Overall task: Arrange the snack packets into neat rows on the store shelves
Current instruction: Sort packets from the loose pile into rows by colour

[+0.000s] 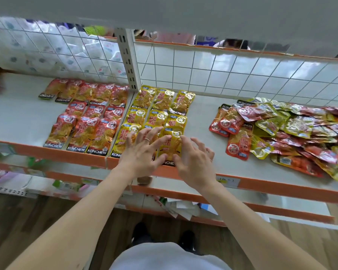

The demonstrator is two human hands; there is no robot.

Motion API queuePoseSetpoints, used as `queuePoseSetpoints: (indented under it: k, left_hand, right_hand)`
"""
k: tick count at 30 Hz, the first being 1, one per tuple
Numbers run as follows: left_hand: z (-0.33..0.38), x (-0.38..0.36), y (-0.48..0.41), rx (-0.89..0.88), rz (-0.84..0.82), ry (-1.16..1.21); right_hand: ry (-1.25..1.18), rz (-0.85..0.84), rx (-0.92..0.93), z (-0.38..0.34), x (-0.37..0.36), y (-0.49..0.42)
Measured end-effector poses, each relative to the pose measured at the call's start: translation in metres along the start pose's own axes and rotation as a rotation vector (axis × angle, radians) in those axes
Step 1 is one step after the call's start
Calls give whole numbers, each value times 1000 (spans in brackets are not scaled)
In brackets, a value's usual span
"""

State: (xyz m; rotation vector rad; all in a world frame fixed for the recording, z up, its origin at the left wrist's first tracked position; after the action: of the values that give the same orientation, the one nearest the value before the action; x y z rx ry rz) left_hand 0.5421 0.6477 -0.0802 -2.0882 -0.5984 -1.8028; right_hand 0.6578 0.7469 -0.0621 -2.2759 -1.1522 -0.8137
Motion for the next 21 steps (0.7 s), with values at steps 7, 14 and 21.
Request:
queuePoseSetpoints:
  k: [7, 14, 21]
  left_hand:
    - [-3, 4, -4, 15, 11, 41]
    - [5, 0, -3, -49, -3, -70]
    - [6, 3, -3, -51, 13, -36]
  right_hand:
    - [-55, 4, -116, 15, 22, -51]
    - [156, -215, -161, 29, 3, -131]
    - [176, -252, -207, 32, -9, -147]
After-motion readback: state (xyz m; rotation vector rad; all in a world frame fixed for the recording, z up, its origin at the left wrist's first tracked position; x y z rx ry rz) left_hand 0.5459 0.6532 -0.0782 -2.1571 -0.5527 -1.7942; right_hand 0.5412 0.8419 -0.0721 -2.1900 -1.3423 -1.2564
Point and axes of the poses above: each hand's wrist, its own y-axis away from the middle knuckle, its own x-axis out of the back of the hand, z = x × y, the point moved 10 cm from there along -y, towards the middle knuckle, and after that the axes turned 15 degrees about -y, right-handed, at the moved point
